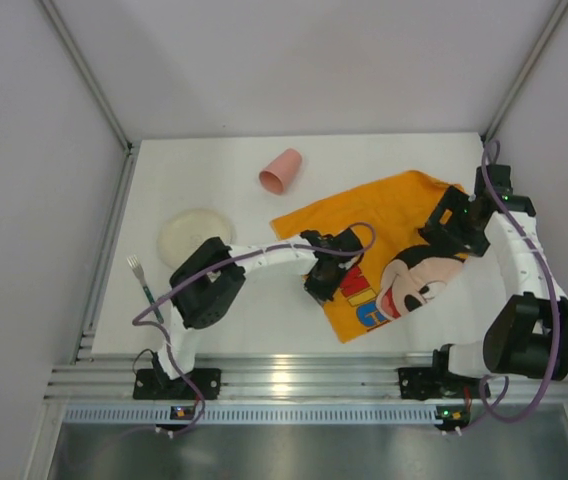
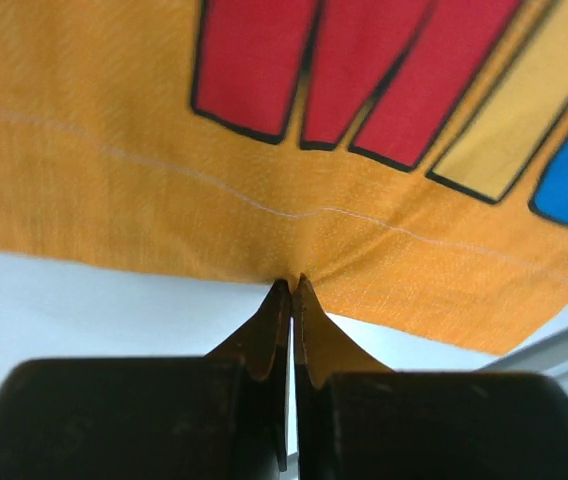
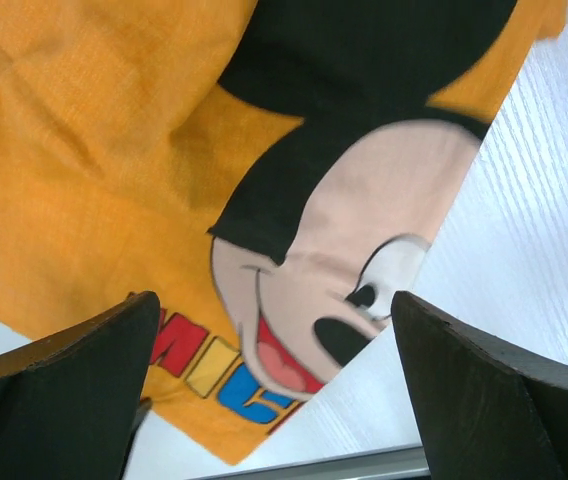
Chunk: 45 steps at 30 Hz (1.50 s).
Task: Set the dinner table for one person
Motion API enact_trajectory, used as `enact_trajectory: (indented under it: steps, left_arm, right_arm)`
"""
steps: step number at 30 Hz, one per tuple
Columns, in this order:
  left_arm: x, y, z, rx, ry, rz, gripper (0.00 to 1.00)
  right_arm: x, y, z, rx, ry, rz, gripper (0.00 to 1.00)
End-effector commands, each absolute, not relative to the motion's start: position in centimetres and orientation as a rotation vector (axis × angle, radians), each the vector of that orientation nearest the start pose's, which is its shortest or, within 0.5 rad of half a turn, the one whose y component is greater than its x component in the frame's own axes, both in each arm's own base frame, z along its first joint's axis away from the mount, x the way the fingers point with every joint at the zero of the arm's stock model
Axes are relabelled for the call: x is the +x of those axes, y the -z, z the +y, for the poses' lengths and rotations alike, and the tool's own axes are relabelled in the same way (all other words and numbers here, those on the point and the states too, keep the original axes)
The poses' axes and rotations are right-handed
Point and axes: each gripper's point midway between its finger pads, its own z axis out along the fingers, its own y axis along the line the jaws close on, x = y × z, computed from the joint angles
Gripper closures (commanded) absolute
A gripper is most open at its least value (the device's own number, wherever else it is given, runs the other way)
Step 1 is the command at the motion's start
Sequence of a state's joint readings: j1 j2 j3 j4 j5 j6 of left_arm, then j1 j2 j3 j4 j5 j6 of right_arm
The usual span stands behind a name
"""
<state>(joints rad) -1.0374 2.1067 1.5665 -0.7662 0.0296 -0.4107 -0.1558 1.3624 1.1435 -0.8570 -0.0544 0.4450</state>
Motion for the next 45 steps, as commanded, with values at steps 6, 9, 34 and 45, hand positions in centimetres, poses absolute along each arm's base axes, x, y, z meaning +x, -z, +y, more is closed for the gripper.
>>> enact_trajectory:
  steps: [6, 9, 34, 45]
  left_arm:
    - [27.1, -6.4, -13.2, 0.37, -0.455, 2.86, 0.36]
    - [27.6, -8.6, -13.6, 0.332, -0.412, 2.829, 0.06]
    - [18.1, -0.2, -20.4, 0.283, 0.01, 3.096, 0.14]
    - [13.8, -0.5, -22.6, 0.254, 0.004, 3.146, 0.15]
  right_arm:
    - [30.1, -14.1, -2.1, 0.782, -0.185, 2.511, 0.0]
    - [29.6, -13.1, -1.9, 0.8, -0.193, 2.53, 0.0]
    - [30.8, -2.5, 3.0, 0.767, -0.48, 2.709, 0.97]
    - [37.2, -1.2, 0.6, 0.773, -0.344, 2.757, 1.0]
